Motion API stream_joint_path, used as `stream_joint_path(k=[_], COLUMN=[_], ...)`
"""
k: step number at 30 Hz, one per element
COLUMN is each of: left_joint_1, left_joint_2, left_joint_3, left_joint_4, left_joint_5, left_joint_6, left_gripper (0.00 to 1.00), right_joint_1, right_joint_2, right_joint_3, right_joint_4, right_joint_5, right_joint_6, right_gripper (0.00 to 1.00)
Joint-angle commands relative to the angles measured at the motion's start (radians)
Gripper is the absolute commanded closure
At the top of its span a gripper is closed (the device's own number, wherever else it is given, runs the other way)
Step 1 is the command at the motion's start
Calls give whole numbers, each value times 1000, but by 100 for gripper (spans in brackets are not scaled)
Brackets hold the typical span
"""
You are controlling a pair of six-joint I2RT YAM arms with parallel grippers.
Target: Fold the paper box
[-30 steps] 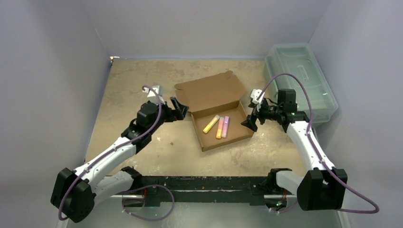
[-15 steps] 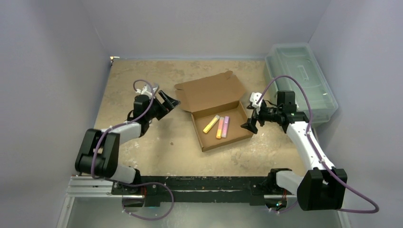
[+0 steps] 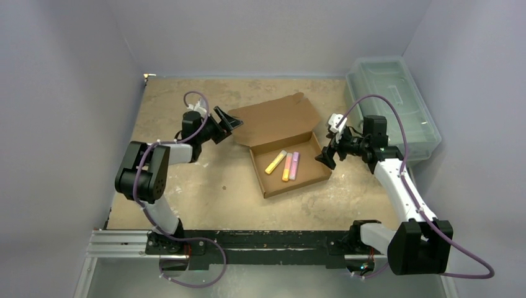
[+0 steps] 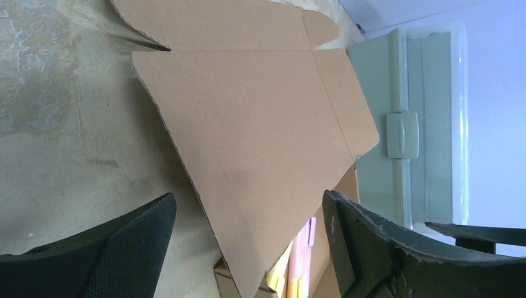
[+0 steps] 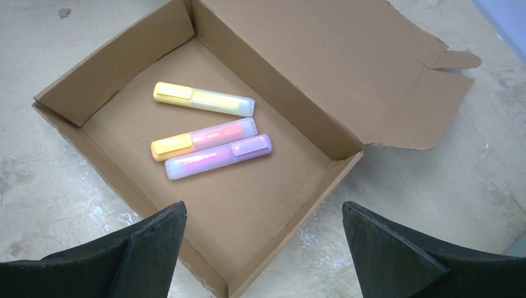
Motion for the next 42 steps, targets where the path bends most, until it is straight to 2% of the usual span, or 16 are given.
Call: stream_joint_path(k=[1, 18, 22, 24, 26, 28, 31, 36, 42], left_joint_1=[6, 5, 6, 6, 6, 6, 6, 6, 5], left_joint_2=[62, 211, 242, 256, 265, 263, 225, 90, -48], left_joint_3=[64, 193, 221, 242, 258, 262, 241, 122, -43], left_joint_4=[32, -35, -36, -41, -43, -38, -12, 101, 385], left_joint_5=[22, -9, -8, -5, -2, -4, -26, -102, -64], left_joint_6=[-6, -30, -42, -44, -42, -36, -8, 72, 186], left_gripper=[17, 43, 53, 60, 82, 100, 100, 100, 100], right_joint_1=[-4, -7, -7, -8, -8, -9, -10, -14, -17], right_joint_2=[-5, -10, -12, -13, -14, -16, -17, -10, -9], right_joint_3=[-2, 1, 1, 1, 2, 3, 4, 11, 30], right_joint_4=[31, 20, 17, 15, 13, 12, 11, 23, 22], right_joint_5=[18, 18, 17, 17, 16, 14, 7, -25, -88], right_joint_6=[35, 29, 26, 24, 24, 24, 25, 61, 115], right_gripper=[1, 1, 1, 1, 1, 1, 1, 1, 1])
